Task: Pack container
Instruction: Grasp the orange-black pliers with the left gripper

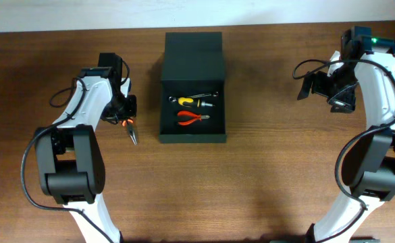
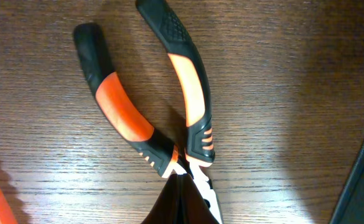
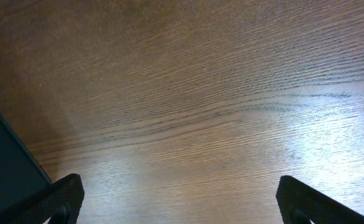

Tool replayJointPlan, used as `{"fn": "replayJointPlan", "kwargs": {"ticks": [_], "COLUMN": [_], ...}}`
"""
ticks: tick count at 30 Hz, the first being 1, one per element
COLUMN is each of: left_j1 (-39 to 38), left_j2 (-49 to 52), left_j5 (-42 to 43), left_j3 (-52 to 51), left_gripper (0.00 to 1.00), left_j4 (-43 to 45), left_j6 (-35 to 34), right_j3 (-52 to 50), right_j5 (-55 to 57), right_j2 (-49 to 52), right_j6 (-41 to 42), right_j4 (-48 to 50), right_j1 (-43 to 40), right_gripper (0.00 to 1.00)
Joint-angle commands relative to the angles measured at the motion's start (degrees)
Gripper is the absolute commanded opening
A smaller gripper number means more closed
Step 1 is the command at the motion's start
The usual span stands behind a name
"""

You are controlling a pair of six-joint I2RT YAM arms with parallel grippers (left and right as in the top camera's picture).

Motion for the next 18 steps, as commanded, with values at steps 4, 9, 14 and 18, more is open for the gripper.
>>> {"fn": "replayJointPlan", "kwargs": {"ticks": [4, 9, 14, 18], "left_j1": [0.13, 0.13, 0.13, 0.13], "left_j2": [-1.40, -1.31, -1.05, 0.37], "left_j5": [-0.81, -0.81, -0.79, -0.81], "left_j3": [0.26, 0.11, 0.11, 0.09], "left_gripper": [0.32, 0.45, 0.57, 0.58], "left_j4": [0.37, 0.83, 1.97, 2.10], "left_j6": [-7.13, -19.71, -25.11, -25.24], "right_j3": [-0.31, -0.31, -0.31, -0.31], "right_j5": [0.72, 0.72, 0.72, 0.72], "right_j2": [0.09, 0.09, 0.09, 0.09], "right_j6": [0.07, 0.07, 0.07, 0.04], "right_j4": [-0.11, -0.11, -0.28, -0.33], "right_j1": [-0.22, -0.22, -0.22, -0.22], "right_gripper": [0.99, 0.99, 0.99, 0.99]}}
